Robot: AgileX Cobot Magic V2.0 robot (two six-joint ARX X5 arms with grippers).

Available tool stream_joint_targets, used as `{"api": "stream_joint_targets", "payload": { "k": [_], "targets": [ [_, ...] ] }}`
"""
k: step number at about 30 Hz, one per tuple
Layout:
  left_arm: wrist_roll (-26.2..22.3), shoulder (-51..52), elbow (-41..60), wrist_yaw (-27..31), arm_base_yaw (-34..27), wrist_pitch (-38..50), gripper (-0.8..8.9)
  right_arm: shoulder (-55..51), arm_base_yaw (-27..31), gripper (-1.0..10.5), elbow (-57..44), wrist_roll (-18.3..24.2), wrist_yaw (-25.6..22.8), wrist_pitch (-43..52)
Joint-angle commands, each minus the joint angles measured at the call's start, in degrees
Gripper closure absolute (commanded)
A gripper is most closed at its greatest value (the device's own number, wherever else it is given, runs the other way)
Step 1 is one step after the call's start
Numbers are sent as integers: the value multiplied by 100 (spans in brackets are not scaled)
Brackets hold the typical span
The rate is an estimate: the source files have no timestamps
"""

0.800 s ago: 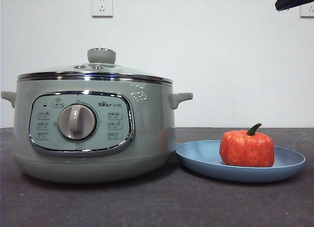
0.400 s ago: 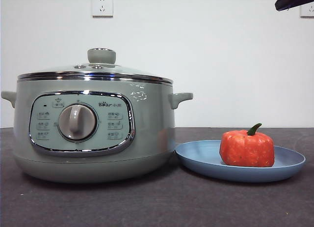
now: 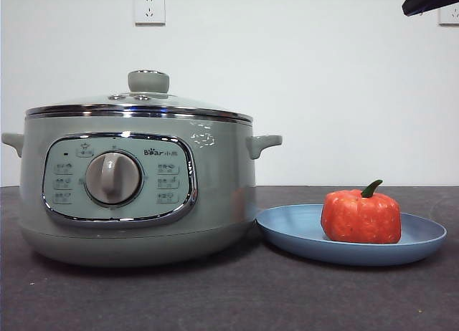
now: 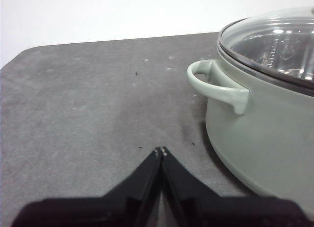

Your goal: Take the pumpkin out from the steamer,put the pumpkin in the blue plate,close the lid

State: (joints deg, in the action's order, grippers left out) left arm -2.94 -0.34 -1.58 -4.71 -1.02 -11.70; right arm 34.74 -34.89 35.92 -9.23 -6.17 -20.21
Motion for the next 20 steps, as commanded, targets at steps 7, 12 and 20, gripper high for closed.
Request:
{"api": "stream_joint_targets", "payload": {
  "k": [7,12,20],
  "targets": [
    [37,24,76,-2,-22,-28,816,-4,0,963,-39,-26,-17,-11],
    [37,24,76,-2,-22,-28,816,-328,63,963,-63,654,-164,-284],
    [37,24,76,0,-22,-28,816,-1996,1510,963,-1303,1276,608,389]
  ]
}}
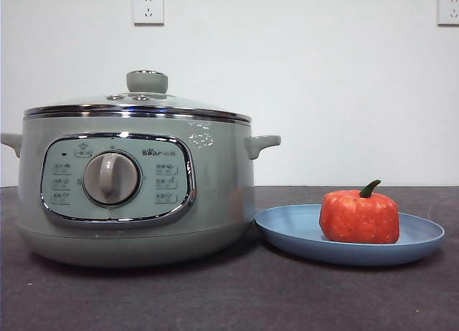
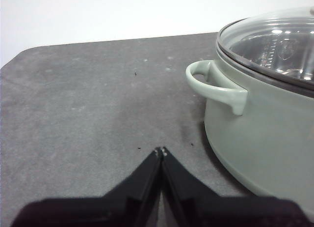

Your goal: Take the pumpkin out from the steamer,put the pumpkin in the blue plate,close the lid

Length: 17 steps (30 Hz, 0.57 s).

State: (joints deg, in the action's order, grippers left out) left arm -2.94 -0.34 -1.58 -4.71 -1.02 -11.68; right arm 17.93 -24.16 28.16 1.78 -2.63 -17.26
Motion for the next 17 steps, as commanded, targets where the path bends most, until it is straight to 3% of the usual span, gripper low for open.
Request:
{"api": "stream_joint_targets", "payload": {
  "k": [1,8,12,17],
  "targets": [
    [37,24,76,0,-22,-31,816,-520,664,963,-767,175,273,214],
    [37,24,76,0,-22,-31,816,-1401,1561,963,-2068,-107,273,570],
    [37,24,76,2,-22,-31,816,-1633,1661,963,-2430,-389,275,570],
    [37,24,76,0,-22,-31,816,-1788,1661,963,-2664,-387,278,566]
  ]
}}
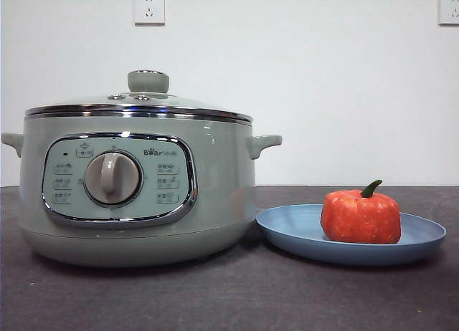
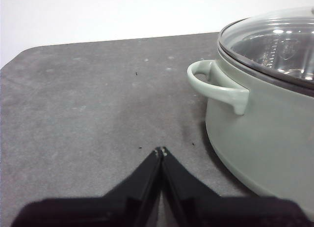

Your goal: Take the pumpkin out from the steamer,put the pumpkin in the blue plate,close the lid

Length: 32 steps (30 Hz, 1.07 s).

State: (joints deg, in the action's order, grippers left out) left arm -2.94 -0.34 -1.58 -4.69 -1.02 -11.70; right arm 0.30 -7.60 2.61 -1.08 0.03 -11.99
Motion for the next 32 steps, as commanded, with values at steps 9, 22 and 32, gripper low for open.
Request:
{"api": "stream_joint_targets", "payload": {
  "k": [9,22,32],
  "targets": [
    [37,24,76,-2,-22,-28,816,-24,-2,963,-160,-184,-13,46],
    [37,24,76,0,-22,-28,816,-24,-2,963,-160,-184,-13,46],
    [37,24,76,0,-22,-28,816,-24,-2,963,-160,-184,-13,46]
  ]
}}
